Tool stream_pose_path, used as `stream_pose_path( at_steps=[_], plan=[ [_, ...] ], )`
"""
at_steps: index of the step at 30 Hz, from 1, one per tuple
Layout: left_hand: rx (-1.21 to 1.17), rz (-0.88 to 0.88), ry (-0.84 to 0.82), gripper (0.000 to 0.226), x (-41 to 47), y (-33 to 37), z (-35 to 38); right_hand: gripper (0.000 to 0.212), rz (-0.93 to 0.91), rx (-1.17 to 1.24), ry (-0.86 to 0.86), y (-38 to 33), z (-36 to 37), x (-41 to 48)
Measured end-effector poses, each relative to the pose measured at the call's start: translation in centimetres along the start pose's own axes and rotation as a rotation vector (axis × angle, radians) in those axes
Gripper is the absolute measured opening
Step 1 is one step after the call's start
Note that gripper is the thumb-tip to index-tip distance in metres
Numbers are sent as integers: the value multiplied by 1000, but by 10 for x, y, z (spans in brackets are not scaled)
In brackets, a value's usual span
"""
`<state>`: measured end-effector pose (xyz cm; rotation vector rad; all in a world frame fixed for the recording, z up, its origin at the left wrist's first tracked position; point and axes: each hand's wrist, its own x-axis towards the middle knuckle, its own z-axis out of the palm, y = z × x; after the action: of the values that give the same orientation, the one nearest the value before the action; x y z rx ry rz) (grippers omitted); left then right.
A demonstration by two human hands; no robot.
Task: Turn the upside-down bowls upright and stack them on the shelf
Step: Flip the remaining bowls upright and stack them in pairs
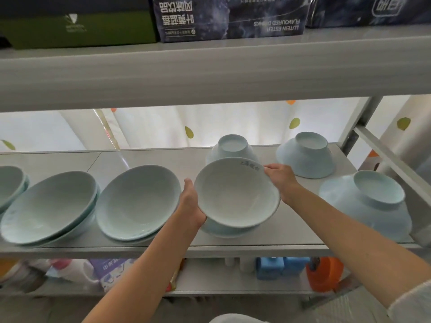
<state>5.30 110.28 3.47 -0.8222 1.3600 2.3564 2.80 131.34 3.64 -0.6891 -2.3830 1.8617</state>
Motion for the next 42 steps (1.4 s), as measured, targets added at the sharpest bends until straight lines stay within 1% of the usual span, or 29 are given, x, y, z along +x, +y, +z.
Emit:
stream_pose_path(
  at_steps=[1, 3, 4, 5, 7, 10, 14, 19, 22, 27, 30, 34, 36, 38, 40, 42],
  plan=[
    [37, 41, 22, 51, -2, 0, -1, 24, 8, 4, -5, 0, 2, -3],
    [145, 160, 63, 34, -10, -1, -1, 25, 24, 25, -14, 3, 6, -6],
    [202, 216, 73, 29, -14, -1, -1, 24, 24, 39, -11, 5, 9, -6],
    [261, 273, 73, 30, -14, -3, -3, 22, 31, 50, -9, 6, 11, -8],
    [373, 375, 71, 39, -13, -7, -7, 17, 34, 61, -1, 6, 15, -10],
    [508, 460, 65, 53, -14, -16, -13, 16, 44, 61, 2, 5, 18, -9],
    [617, 636, 53, 58, -20, -23, -16, 16, 14, 17, 19, 6, 17, -8],
    [709, 692, 59, 56, -14, -25, -18, 17, -2, -47, 44, 7, 15, -11],
    [783, 697, 59, 57, -8, -25, -17, 17, -5, -74, 64, 9, 13, -13],
    [1079, 656, 38, 68, -4, -19, -19, 21, -18, -120, 65, 10, 12, -17],
    [1333, 696, 38, 70, -4, -11, -14, 22, -26, -129, 63, 13, 13, -18],
    [1521, 738, -56, 70, 1, 2, 14, 23, -26, -83, 60, 12, 12, -22],
    [1588, 754, -124, 67, 11, 10, 34, 22, -10, -50, 22, 10, 11, -24],
    [1633, 770, -185, 64, 25, 18, 55, 21, 22, -6, -55, 8, 10, -27],
    [1701, 750, -208, 61, 37, 26, 75, 30, 56, 19, -150, 7, 8, -30],
    [1832, 718, -222, 54, 52, 33, 90, 36, 77, 14, -233, 6, 4, -34]
  ],
)
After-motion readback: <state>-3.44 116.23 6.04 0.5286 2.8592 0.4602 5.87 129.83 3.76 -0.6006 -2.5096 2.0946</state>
